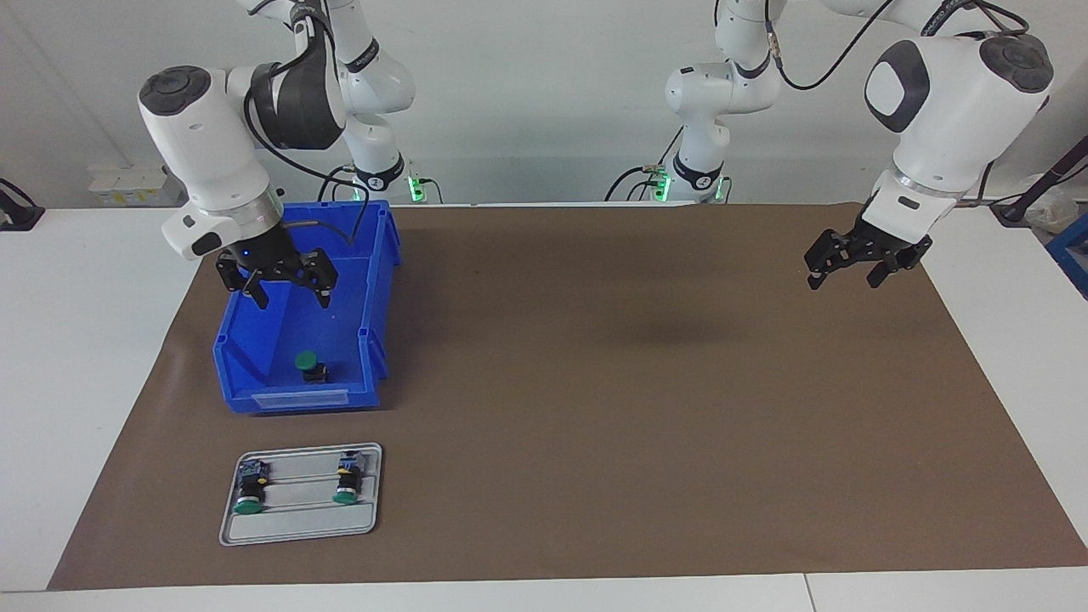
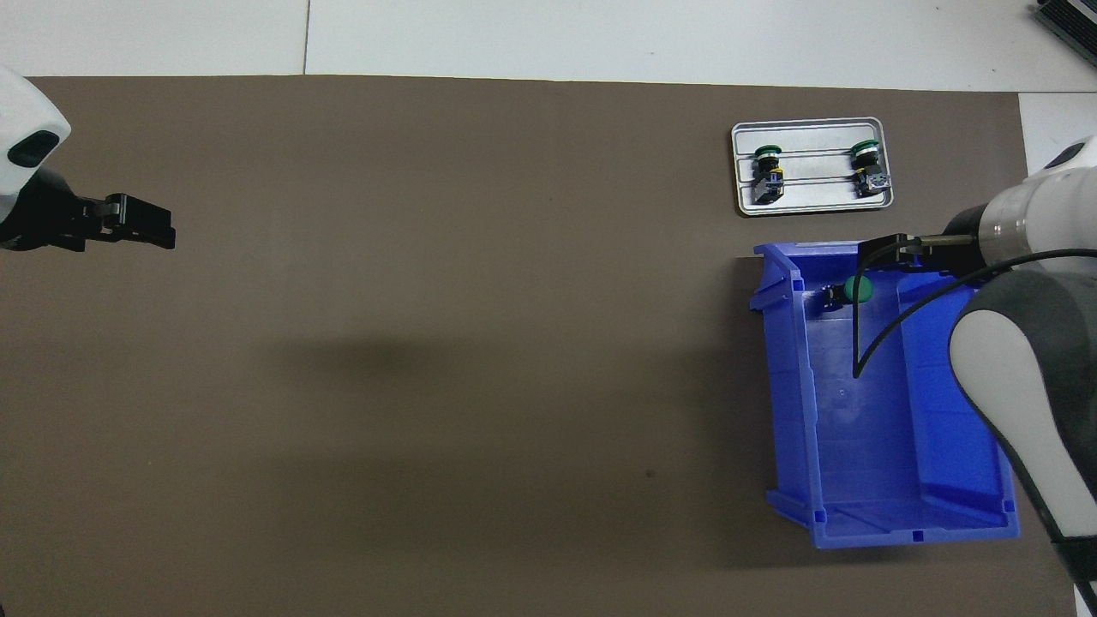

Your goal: Place and press button with both arms

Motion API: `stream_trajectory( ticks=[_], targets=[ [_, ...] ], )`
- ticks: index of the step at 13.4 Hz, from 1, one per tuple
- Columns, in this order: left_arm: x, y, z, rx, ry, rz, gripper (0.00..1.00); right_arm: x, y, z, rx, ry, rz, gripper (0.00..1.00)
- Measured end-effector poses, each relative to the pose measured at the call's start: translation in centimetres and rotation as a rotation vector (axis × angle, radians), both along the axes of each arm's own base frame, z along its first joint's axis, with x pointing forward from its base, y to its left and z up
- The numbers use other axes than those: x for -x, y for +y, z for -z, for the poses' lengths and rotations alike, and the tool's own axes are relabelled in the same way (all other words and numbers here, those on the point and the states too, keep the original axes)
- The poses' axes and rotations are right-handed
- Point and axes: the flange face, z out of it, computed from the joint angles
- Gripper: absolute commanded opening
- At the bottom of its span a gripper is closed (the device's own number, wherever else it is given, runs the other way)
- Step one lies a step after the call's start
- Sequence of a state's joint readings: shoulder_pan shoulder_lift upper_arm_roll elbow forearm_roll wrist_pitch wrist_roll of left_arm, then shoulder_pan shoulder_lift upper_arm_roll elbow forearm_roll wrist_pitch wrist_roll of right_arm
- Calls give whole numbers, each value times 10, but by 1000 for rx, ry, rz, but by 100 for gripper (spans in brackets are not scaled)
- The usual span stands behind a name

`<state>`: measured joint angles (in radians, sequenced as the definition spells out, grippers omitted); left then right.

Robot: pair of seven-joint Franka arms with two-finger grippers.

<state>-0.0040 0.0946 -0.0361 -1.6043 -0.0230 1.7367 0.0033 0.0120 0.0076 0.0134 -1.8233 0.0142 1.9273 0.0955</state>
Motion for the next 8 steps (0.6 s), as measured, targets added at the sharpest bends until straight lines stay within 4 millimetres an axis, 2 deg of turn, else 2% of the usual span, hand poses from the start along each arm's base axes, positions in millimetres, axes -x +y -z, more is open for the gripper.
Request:
stream_trajectory(
  ticks=[2,5,6,8],
  targets=[
    [0,0,0,0,0,0,100,0,11,-33,-4,0,26,100],
    [0,0,0,0,0,0,100,5,12,-80,-5,3,36,100],
    [0,0,0,0,0,0,100,8,12,-85,-4,23,37,100],
    [0,0,0,0,0,0,100,13,11,-77,-1,75,42,100]
  ],
)
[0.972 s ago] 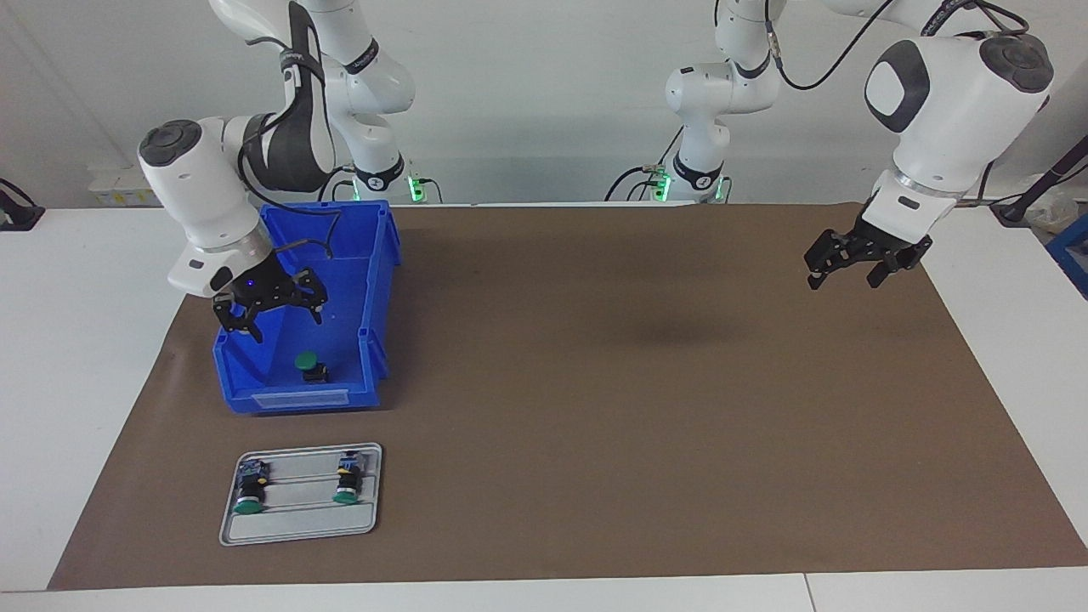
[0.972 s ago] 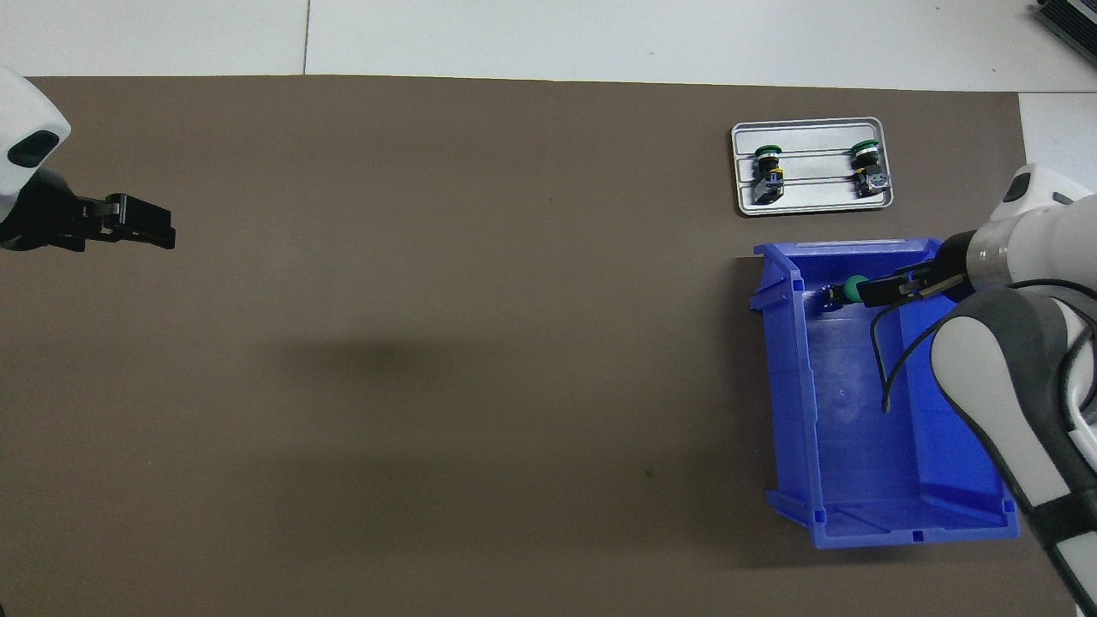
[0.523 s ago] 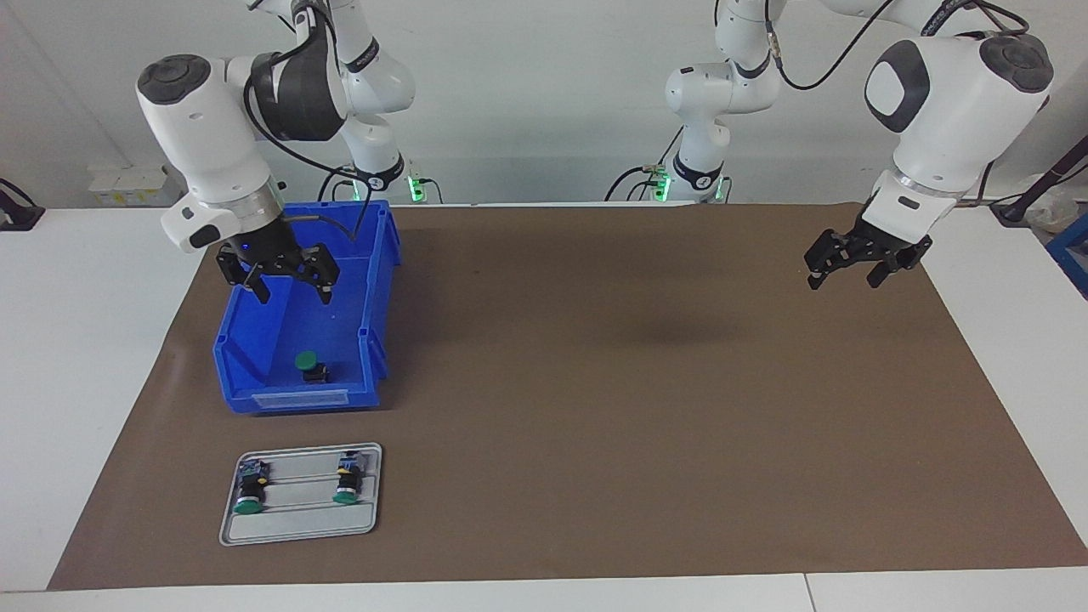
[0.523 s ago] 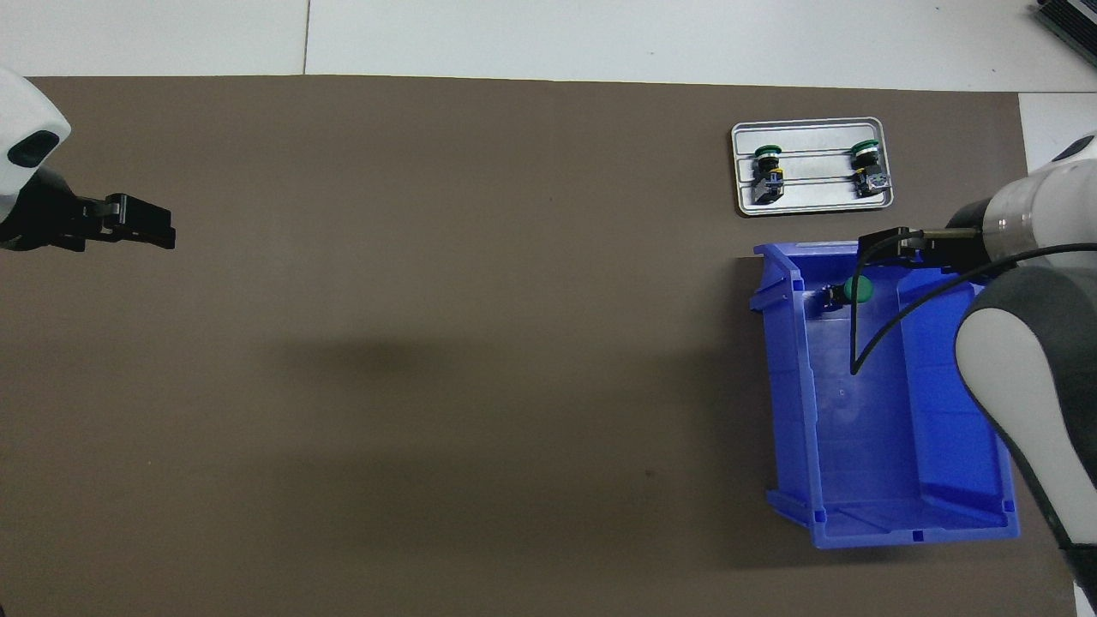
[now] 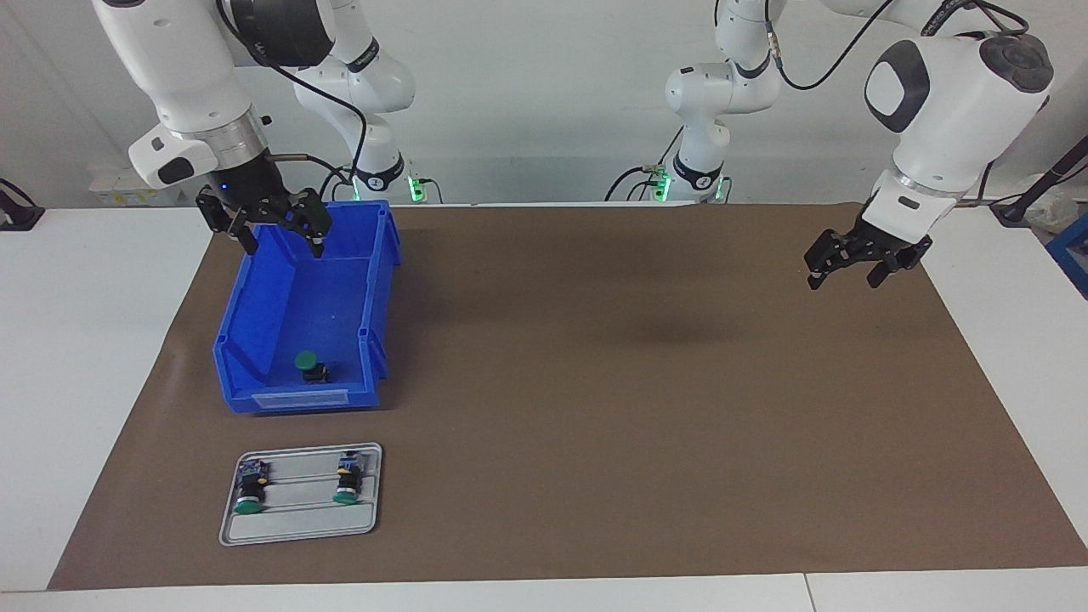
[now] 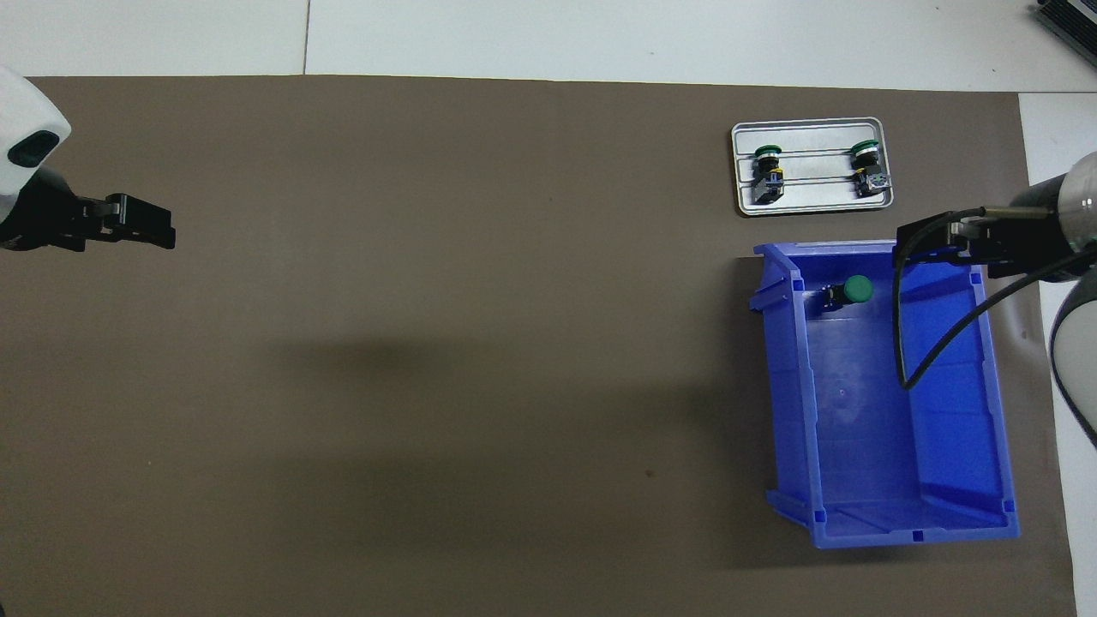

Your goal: Place and press button with both arms

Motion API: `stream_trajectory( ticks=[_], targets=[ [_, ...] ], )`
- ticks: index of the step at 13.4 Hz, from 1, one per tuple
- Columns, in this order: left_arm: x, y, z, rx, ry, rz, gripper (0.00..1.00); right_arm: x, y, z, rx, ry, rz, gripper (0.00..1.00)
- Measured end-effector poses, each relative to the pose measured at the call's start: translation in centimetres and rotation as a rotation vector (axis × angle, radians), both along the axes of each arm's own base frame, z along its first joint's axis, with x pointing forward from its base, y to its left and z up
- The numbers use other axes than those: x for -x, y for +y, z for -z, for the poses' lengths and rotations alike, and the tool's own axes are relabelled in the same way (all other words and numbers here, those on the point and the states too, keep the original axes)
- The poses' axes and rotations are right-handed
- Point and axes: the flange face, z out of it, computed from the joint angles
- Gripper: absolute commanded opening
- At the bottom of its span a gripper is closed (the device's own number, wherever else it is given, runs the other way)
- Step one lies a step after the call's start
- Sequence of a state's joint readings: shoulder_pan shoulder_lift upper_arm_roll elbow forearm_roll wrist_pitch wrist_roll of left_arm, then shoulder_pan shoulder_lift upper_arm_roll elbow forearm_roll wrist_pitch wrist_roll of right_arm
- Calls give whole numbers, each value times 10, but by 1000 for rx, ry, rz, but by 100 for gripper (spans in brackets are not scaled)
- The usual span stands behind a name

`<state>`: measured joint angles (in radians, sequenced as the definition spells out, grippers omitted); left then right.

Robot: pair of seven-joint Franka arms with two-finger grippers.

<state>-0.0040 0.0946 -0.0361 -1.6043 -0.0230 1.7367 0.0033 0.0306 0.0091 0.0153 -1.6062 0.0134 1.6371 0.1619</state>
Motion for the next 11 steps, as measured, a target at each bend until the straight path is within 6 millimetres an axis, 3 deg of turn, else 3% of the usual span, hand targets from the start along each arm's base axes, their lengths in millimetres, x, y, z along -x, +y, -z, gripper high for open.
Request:
stream_trajectory(
  ticks=[3,11],
  targets=[
    [0,0,0,0,0,0,100,2,0,13,2,30,0,100],
    [0,0,0,0,0,0,100,3,-3,19,40,-5,-4,100]
  ],
)
